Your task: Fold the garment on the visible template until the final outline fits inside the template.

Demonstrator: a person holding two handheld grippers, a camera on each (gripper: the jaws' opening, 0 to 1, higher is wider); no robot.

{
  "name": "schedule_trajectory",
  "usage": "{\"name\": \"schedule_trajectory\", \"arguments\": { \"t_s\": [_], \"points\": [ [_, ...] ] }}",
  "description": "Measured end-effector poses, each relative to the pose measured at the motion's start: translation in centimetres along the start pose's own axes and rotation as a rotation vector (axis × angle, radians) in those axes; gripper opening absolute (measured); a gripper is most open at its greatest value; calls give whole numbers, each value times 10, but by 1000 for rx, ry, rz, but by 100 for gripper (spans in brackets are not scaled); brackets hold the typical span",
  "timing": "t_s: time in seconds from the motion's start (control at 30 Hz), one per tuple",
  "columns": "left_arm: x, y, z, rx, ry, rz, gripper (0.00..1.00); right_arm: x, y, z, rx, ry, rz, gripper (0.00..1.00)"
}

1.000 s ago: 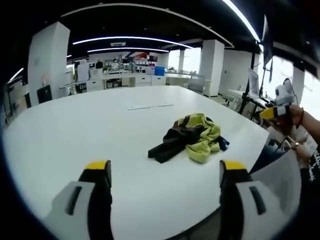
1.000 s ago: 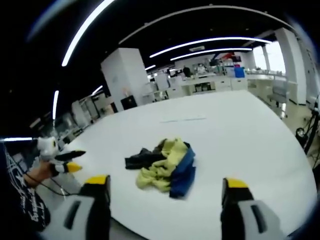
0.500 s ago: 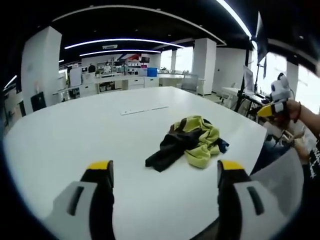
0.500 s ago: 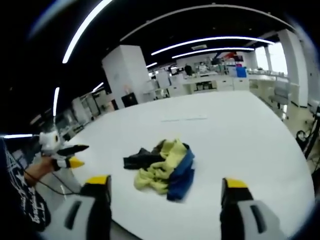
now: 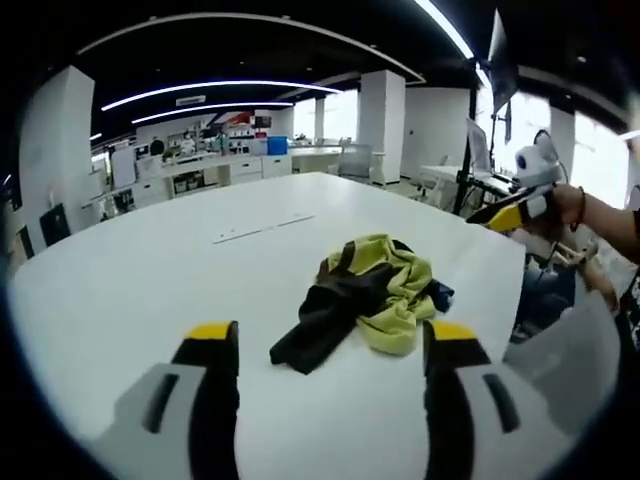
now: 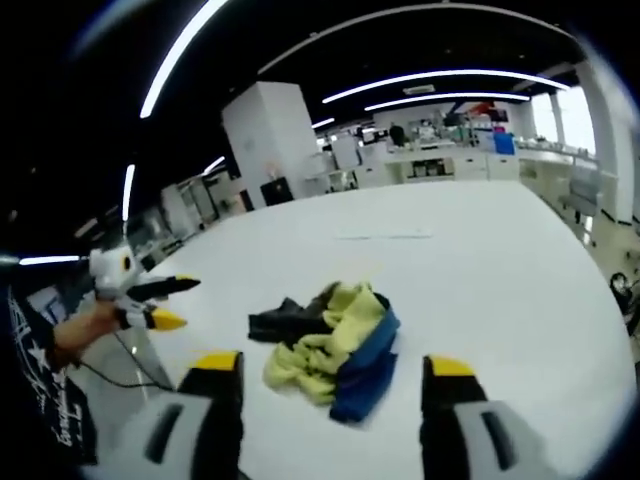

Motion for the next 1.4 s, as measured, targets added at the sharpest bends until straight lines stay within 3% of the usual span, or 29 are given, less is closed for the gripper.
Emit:
{"name": "schedule_trajectory", "arguments": {
  "t_s": [0.3,0.57,1.0,1.4],
  "points": [
    [-4,-29,-6,-37,-43,-24,59,10,-27,16,15,-28,11,52],
    [-6,-57,-9,-89,-49,-31,52,4,-54,29,17,-1,-44,47],
    [-8,-103,-20,-143,-63,-69,38,16,-101,56,36,4,-74,28],
    [-30,-140,-30,-206,-78,-131,29,4,-127,71,46,26,-159,17]
  ]
}}
Point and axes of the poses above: the point that each gripper's makers call its tool centre point, and the gripper's own axes: y roughly backward along the fingers, z roughly to its right, x roughly out of its top, the point moved 1 cm from there along y, roughly backward along the fingers, and after that the axes turned 1 degree about y, right-handed, at the moved point
